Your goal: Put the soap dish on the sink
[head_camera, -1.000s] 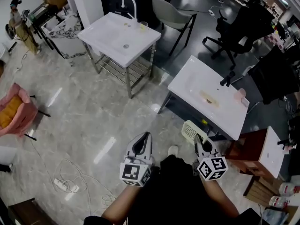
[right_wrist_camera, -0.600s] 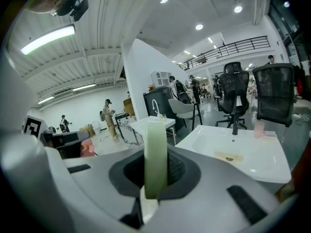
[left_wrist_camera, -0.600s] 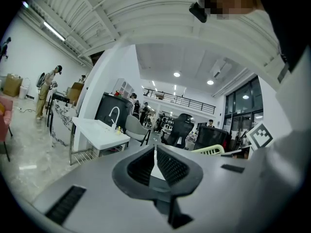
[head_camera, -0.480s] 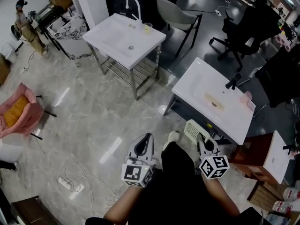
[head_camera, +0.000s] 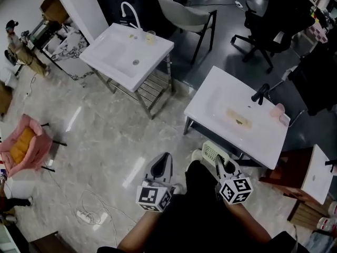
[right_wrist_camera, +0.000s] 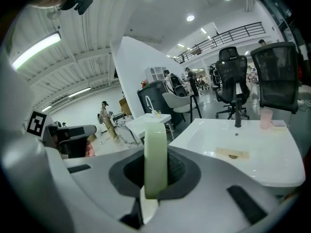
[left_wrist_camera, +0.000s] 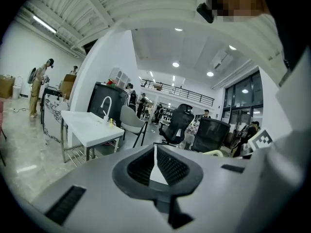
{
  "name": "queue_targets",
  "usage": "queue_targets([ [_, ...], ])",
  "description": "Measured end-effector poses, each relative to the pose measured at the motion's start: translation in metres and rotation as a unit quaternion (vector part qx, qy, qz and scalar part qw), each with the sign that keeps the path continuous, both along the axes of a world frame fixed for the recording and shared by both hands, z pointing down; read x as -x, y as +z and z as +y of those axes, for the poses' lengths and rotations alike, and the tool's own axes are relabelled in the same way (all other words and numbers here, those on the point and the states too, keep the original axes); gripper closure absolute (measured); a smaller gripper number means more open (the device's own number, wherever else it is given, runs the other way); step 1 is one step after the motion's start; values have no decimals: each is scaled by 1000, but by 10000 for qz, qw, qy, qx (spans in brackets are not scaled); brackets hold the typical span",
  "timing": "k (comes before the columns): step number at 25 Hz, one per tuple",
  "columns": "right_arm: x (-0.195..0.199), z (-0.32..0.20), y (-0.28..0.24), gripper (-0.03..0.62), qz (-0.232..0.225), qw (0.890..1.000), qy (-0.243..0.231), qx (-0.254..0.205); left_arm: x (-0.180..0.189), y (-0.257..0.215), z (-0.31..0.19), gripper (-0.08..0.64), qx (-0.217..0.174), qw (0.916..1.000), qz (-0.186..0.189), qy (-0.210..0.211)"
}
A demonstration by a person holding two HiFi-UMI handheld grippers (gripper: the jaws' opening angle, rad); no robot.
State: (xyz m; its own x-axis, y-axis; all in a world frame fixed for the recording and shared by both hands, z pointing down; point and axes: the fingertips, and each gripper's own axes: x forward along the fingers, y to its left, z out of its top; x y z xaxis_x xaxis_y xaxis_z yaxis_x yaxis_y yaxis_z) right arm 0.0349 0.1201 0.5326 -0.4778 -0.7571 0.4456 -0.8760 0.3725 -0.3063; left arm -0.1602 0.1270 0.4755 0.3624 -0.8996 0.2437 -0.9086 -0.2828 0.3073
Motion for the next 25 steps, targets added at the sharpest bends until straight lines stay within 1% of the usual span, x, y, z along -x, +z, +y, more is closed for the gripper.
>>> queue_targets([
  [7,-36,-82,23,574,-201,9994,251,143,-42,15,-96,540,221,9991,-129,348],
  [12,-66,-139,37,574,-296,9980,461,312,-77,16,-159,540,340,9969,-324,626],
  [16,-90,-173,49,574,-272,9965,626,475,-99,17,-196,540,383,9958,-350,754],
  [19,-104,-195,51,574,-370,9954,737,495,-110,19,-218,540,412,9952,-358,813],
  [25,-126,-222,53,574,-590,9940,691,611,-140,19,-255,540,369,9945,-323,922],
])
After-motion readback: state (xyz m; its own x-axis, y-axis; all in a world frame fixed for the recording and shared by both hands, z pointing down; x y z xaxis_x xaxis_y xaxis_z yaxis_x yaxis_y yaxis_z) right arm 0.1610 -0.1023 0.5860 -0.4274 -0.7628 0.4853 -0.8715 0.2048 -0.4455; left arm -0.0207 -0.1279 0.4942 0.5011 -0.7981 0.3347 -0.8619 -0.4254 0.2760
